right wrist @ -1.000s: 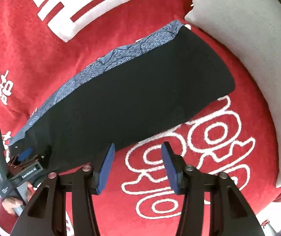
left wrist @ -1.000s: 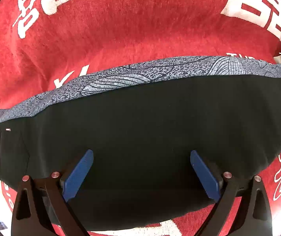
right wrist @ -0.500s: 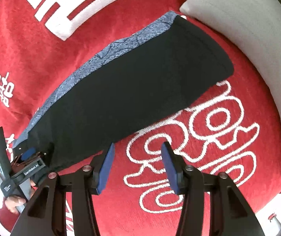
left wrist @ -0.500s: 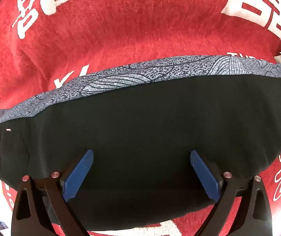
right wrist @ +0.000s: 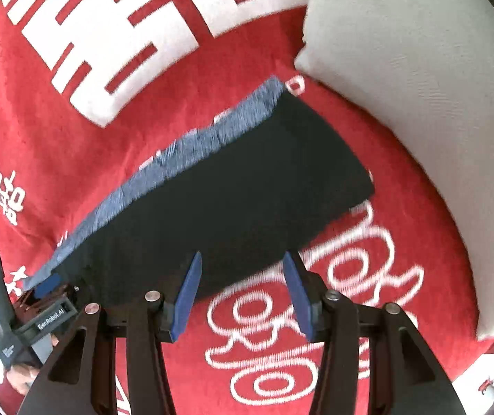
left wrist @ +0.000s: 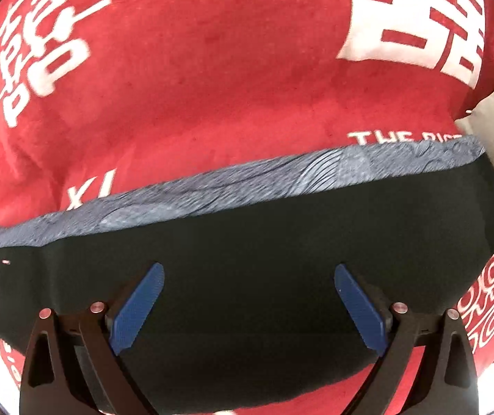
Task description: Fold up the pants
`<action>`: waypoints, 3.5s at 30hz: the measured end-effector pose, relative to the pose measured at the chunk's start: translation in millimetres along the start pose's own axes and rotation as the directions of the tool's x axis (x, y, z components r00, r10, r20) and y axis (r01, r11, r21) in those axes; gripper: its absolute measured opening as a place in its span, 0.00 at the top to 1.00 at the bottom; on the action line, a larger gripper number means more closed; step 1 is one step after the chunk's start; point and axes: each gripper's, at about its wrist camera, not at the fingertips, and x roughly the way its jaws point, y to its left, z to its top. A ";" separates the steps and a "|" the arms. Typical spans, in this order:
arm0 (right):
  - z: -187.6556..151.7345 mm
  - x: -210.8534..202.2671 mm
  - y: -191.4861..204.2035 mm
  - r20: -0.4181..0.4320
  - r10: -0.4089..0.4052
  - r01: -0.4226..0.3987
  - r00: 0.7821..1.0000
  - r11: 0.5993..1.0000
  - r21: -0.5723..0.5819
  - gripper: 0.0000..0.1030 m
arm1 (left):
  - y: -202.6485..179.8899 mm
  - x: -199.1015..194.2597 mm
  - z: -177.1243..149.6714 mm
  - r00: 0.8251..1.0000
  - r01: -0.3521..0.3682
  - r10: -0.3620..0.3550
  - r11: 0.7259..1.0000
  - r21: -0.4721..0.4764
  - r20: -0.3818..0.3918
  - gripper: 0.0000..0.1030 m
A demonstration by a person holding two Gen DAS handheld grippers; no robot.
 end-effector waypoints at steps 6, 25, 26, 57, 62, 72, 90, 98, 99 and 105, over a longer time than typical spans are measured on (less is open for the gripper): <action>58.7 21.7 -0.7 0.073 0.019 -0.020 0.997 1.000 0.019 0.49 | -17.1 24.7 -3.8 0.998 0.001 -0.001 1.000 0.009 -0.056 0.03; 44.3 17.2 -29.5 -0.007 0.190 -0.188 0.982 0.976 0.112 0.46 | -6.7 40.2 -13.3 0.999 0.009 -0.009 1.000 -0.009 -0.031 0.01; 30.9 13.7 -32.7 -0.013 0.222 -0.218 0.975 0.966 0.140 0.45 | -6.2 38.8 -12.2 0.999 0.010 -0.010 1.000 -0.008 -0.031 0.01; -5.3 45.5 -68.2 0.301 0.447 -0.534 0.843 0.767 0.356 0.44 | -38.1 28.7 -15.8 0.999 -0.012 0.013 0.999 0.031 -0.039 0.01; -3.5 49.8 -71.5 0.273 0.451 -0.527 0.850 0.749 0.402 0.55 | -46.7 18.9 -7.0 0.999 -0.009 0.010 1.000 0.029 -0.036 0.02; -7.9 59.8 -89.5 0.225 0.496 -0.535 0.839 0.674 0.510 0.85 | -53.1 16.0 -19.9 0.996 0.086 -0.086 0.996 0.012 -0.023 0.53; 7.3 -49.0 84.2 0.217 0.271 -0.213 0.938 0.943 -0.255 0.88 | -36.7 11.4 -64.7 0.968 0.164 -0.168 0.986 0.038 0.184 0.53; -23.5 -52.6 169.4 0.188 0.246 -0.135 0.951 0.876 -0.463 0.88 | 13.9 -1.4 -63.2 0.935 0.342 -0.334 0.938 -0.052 0.124 0.53; -27.5 -52.1 176.7 0.185 0.243 -0.130 0.952 0.870 -0.476 0.88 | 26.6 -5.6 -64.1 0.933 0.347 -0.337 0.935 -0.072 0.124 0.53; -75.5 -16.9 234.2 0.160 0.172 -0.043 0.972 0.800 -0.599 0.88 | 132.5 -29.9 -76.5 0.971 0.200 -0.169 0.963 -0.182 0.171 0.53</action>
